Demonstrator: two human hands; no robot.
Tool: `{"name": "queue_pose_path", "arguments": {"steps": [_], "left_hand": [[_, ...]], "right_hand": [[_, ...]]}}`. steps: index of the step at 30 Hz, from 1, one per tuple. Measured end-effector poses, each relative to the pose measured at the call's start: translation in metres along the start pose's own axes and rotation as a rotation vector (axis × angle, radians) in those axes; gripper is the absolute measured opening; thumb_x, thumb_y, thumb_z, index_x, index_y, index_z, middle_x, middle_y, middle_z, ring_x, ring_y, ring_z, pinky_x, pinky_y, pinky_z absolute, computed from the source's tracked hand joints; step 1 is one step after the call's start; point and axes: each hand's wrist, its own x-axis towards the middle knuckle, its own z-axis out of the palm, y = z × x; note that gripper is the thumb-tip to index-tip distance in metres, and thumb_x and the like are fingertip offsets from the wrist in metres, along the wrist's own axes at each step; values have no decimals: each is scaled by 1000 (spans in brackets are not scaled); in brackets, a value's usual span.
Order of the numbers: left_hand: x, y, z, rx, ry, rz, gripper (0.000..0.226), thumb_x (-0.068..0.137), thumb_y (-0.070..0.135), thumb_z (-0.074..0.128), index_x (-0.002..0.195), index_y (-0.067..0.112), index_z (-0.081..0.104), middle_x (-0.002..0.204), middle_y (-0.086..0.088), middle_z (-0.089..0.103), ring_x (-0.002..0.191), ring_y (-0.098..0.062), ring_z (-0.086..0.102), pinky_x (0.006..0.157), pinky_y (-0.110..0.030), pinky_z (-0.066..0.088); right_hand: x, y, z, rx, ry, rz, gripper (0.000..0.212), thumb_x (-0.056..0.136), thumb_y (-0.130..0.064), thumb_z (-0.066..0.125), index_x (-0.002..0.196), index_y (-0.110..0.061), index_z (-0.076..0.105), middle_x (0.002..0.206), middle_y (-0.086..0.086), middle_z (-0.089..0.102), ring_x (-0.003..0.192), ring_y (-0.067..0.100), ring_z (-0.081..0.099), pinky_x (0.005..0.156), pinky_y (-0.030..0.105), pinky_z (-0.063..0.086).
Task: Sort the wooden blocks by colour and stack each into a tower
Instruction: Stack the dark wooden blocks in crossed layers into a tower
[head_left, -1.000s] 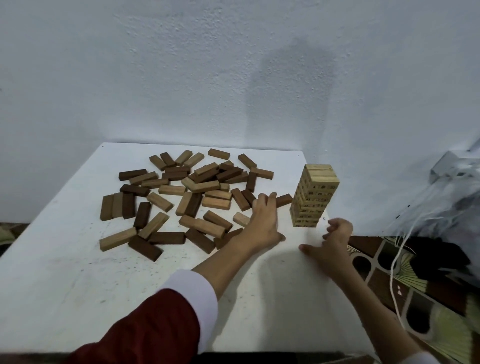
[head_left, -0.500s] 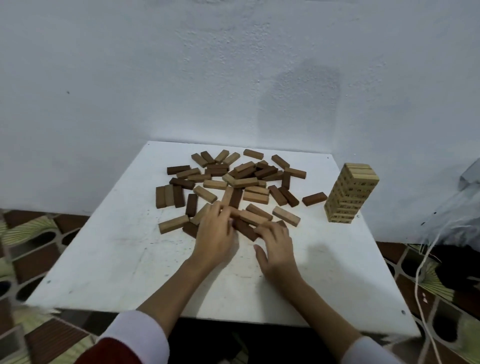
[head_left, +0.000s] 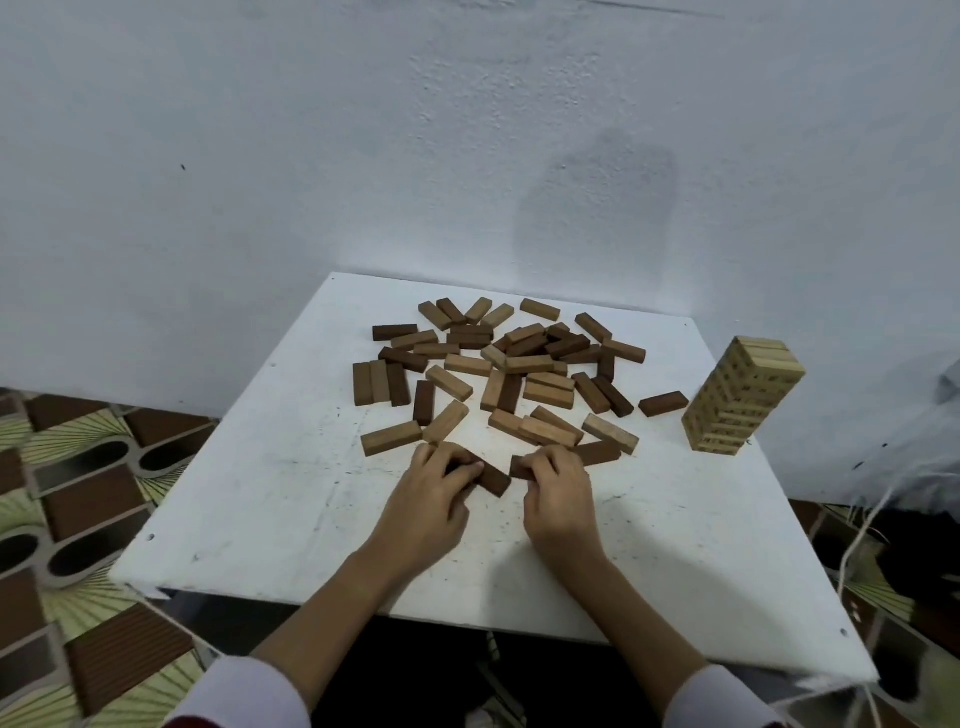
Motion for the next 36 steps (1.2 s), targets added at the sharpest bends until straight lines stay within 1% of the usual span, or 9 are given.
{"name": "queue_pose_path", "arguments": {"steps": [2, 5, 10, 14, 18, 22, 27, 32, 36], "left_hand": [[-5, -3, -2, -69, -2, 21, 39, 80, 6, 52, 116, 11, 66, 113, -1, 53, 107, -14, 38, 87, -29, 47], [-8, -1, -3, -101, -50, 57, 48, 75, 3, 47, 120, 12, 64, 116, -1, 52, 107, -11, 35, 91, -26, 41], [-12, 14, -4, -363, -232, 10, 63, 65, 3, 49, 125, 16, 60, 121, 12, 40, 114, 2, 31, 97, -3, 26], [-9, 14, -14, -534, -264, -117, 69, 65, 9, 63, 129, 27, 47, 131, 16, 28, 125, 0, 29, 103, -15, 35], [-4, 11, -24, -456, -388, -217, 107, 62, 38, 83, 146, 34, 16, 146, 20, 9, 133, -8, 23, 112, -32, 31], [0, 14, -23, -421, -473, -200, 117, 61, 32, 87, 147, 33, 9, 138, 10, 28, 129, -8, 25, 110, -29, 29], [-2, 12, -17, -469, -413, -175, 108, 60, 19, 88, 144, 28, 21, 122, 6, 43, 101, -2, 46, 83, -5, 37], [-1, 12, -14, -507, -432, -149, 104, 62, 18, 86, 143, 32, 23, 120, 11, 46, 112, -7, 45, 96, -16, 39], [-4, 11, -11, -516, -400, -157, 101, 61, 17, 86, 140, 36, 26, 117, 16, 47, 111, -6, 45, 93, -13, 39]], "right_hand": [[-5, 1, -5, 55, 10, 13, 29, 67, 10, 52, 89, 2, 69, 87, 15, 64, 76, 30, 59, 61, 30, 46], [-8, -1, -8, 204, 5, 2, 25, 78, 2, 49, 94, 3, 68, 92, 11, 62, 85, 20, 52, 73, 19, 39], [-11, -5, -29, 495, -204, 101, 29, 81, 5, 58, 106, -6, 68, 100, 1, 57, 95, 15, 55, 78, 13, 45], [-22, 4, -41, 530, -368, 168, 58, 75, 0, 70, 127, -15, 51, 122, 2, 48, 94, 9, 53, 77, 12, 45], [-29, 9, -36, 420, -417, 104, 96, 66, -15, 83, 143, -23, 26, 126, -10, 34, 98, 4, 47, 80, 7, 41], [-31, 10, -31, 383, -410, 91, 101, 65, -23, 84, 145, -27, 22, 121, -12, 38, 94, 0, 45, 76, 2, 36], [-32, 10, -31, 400, -361, 33, 93, 64, -17, 85, 141, -20, 33, 121, -4, 45, 85, 5, 47, 72, 5, 37], [-32, 11, -32, 382, -376, -9, 91, 66, -21, 84, 141, -17, 33, 120, -2, 45, 84, 3, 45, 72, 5, 37], [-31, 11, -32, 380, -397, -27, 94, 67, -24, 83, 143, -18, 29, 126, -4, 46, 85, -2, 42, 72, 4, 35]]}}
